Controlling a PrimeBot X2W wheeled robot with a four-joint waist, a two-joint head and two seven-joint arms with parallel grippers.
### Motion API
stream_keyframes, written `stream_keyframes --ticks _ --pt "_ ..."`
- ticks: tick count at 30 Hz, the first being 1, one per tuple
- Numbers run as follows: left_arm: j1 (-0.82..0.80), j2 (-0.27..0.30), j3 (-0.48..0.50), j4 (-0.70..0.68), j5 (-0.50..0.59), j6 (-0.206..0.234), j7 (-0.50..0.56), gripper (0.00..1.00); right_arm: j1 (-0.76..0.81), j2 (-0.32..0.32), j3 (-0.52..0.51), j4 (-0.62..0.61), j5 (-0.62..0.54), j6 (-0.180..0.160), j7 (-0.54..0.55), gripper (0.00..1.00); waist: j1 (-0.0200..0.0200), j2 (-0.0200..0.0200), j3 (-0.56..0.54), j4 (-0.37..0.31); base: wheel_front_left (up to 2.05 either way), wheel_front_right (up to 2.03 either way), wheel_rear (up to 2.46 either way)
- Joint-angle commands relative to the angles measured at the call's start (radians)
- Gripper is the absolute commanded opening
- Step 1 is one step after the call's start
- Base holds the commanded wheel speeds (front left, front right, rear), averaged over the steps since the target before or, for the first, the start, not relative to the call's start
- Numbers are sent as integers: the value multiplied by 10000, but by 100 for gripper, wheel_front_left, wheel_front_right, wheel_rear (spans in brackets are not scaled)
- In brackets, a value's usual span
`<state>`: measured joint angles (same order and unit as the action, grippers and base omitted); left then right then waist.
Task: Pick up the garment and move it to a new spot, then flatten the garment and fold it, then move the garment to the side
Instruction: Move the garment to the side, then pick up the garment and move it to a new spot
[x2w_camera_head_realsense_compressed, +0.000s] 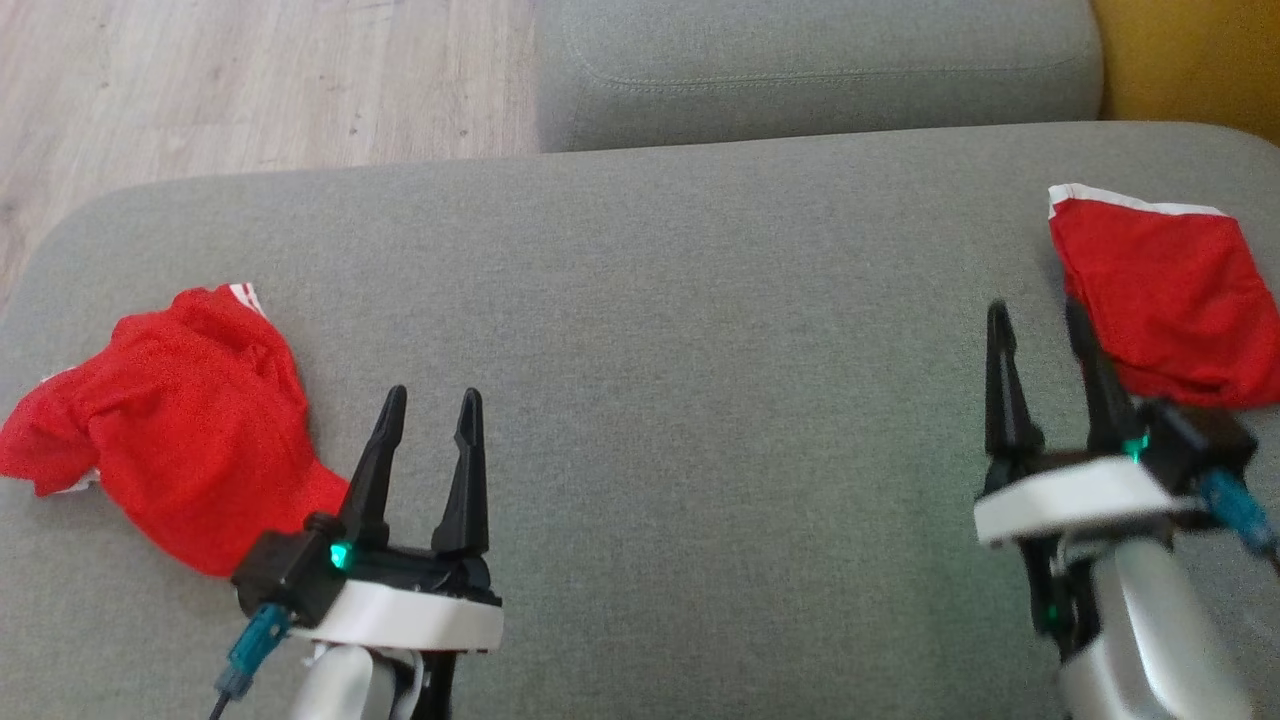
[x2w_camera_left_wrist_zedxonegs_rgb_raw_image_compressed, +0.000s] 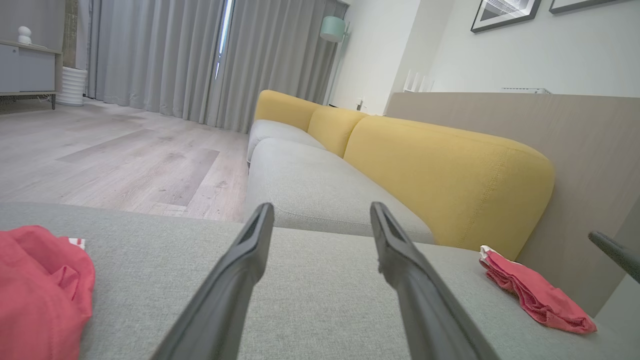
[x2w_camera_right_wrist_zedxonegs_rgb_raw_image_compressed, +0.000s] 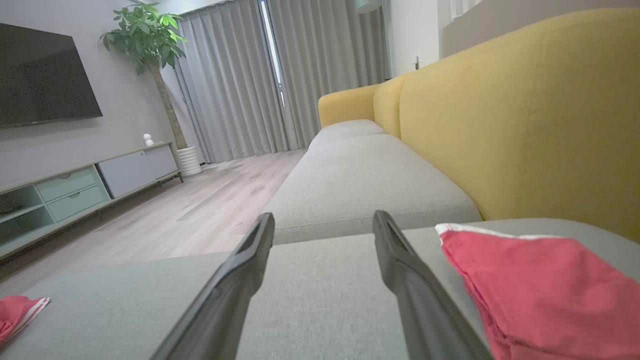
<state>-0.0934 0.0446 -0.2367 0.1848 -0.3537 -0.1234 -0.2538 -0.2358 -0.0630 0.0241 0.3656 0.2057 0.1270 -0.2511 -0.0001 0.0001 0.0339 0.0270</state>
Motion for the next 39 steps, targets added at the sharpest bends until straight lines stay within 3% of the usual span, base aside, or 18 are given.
stream_keyframes --ticks 1,5,10,31,39 --pt "-192 56 258 -338 7 -7 -80 100 13 120 268 -587 137 37 -105 100 1 -1 -9 -11 0 0 0" --pt "17 56 327 -368 -32 -14 -80 100 1035 124 249 -1483 364 37 -106 100 1 -1 5 -88 0 0 0" --pt "69 56 384 -402 -78 -20 -80 100 1295 126 280 -1708 220 37 -106 100 1 -1 27 -121 0 0 0" --pt "89 56 448 -377 -75 -35 -80 100 1331 127 380 -1471 -11 37 -106 100 1 -1 29 -111 0 0 0" --pt "103 56 540 -283 -25 -12 -80 100 1446 127 612 -1400 37 37 -106 100 1 -1 -66 265 0 0 0"
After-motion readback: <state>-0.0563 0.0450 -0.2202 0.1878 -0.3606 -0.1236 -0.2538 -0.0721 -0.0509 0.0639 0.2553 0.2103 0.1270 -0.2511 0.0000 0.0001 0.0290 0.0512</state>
